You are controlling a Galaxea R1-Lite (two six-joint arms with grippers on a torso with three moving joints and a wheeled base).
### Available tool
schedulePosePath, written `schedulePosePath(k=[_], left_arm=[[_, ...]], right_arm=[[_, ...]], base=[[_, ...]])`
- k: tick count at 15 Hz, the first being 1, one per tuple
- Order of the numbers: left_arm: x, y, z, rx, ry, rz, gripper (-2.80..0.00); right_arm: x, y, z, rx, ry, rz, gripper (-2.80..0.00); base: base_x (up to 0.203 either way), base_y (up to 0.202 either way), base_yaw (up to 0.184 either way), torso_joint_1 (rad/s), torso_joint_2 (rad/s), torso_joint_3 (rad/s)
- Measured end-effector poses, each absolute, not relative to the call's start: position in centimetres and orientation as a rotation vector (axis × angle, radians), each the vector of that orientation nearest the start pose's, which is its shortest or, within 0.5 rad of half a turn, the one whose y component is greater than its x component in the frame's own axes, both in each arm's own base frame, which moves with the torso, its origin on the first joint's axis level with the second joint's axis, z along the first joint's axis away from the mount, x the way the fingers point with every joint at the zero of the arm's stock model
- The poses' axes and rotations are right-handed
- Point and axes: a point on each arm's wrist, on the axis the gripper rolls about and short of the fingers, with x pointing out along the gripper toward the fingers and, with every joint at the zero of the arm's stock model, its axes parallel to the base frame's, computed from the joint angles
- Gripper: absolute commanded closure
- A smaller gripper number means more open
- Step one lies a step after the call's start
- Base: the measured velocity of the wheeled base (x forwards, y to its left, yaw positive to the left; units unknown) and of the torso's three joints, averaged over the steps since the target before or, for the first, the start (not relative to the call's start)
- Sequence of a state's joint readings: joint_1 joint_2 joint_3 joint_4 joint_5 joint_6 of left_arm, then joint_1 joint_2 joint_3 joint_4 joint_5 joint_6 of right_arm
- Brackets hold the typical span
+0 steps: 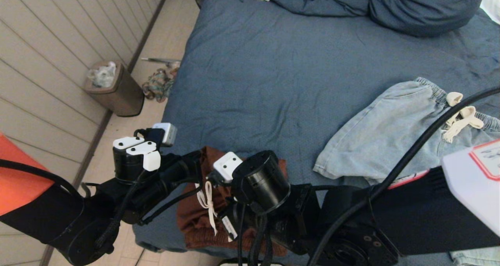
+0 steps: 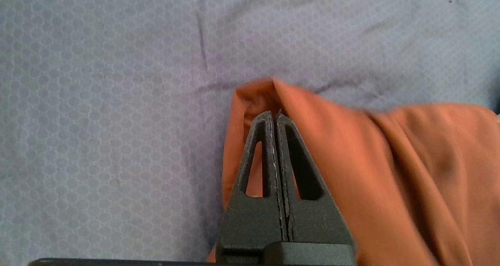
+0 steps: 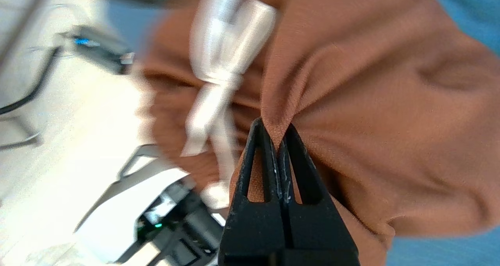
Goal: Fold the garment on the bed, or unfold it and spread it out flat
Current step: Fold the brown shorts
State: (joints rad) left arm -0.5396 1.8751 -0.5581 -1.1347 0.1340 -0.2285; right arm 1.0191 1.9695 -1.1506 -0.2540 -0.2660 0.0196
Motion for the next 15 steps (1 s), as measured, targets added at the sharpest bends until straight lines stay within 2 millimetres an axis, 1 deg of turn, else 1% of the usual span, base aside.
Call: schedulePosePath(k=[2, 4, 7, 9, 11, 12, 15], left_arm=[[26.4, -15.5, 12.0, -0.167, 0.210, -0.383, 0.00], [26.4, -15.2, 12.4, -0.172, 0.198, -0.376, 0.00], [26.4, -15.0, 12.5, -0.174, 0.194, -0.373, 0.00], [26.4, -15.0, 12.6, -0.174, 0.193, -0.373, 0.00], [26.4, -15.0, 12.5, -0.174, 0.194, -0.373, 0.00], [26.4, -15.0, 12.6, -0.174, 0.194, -0.373, 0.00], [26.4, -15.0, 12.6, -0.174, 0.193, -0.373, 0.00]], right_arm=[[18.4, 33.0, 14.7, -0.337, 0.459, 0.784, 0.00], [17.7, 34.1, 14.5, -0.337, 0.456, 0.813, 0.00], [17.8, 35.1, 12.9, -0.359, 0.484, 0.819, 0.00], [18.3, 35.7, 11.8, -0.371, 0.503, 0.812, 0.00], [18.8, 36.5, 11.1, -0.369, 0.510, 0.807, 0.00], [19.0, 36.9, 10.8, -0.359, 0.512, 0.802, -2.80], [19.3, 37.3, 10.5, -0.333, 0.521, 0.791, -2.80]], base=[[0.000, 0.000, 0.000, 0.000, 0.00, 0.000], [0.000, 0.000, 0.000, 0.000, 0.00, 0.000], [0.000, 0.000, 0.000, 0.000, 0.00, 0.000], [0.000, 0.000, 0.000, 0.000, 0.00, 0.000], [0.000, 0.000, 0.000, 0.000, 0.00, 0.000], [0.000, 0.000, 0.000, 0.000, 0.00, 0.000], [0.000, 0.000, 0.000, 0.000, 0.00, 0.000]])
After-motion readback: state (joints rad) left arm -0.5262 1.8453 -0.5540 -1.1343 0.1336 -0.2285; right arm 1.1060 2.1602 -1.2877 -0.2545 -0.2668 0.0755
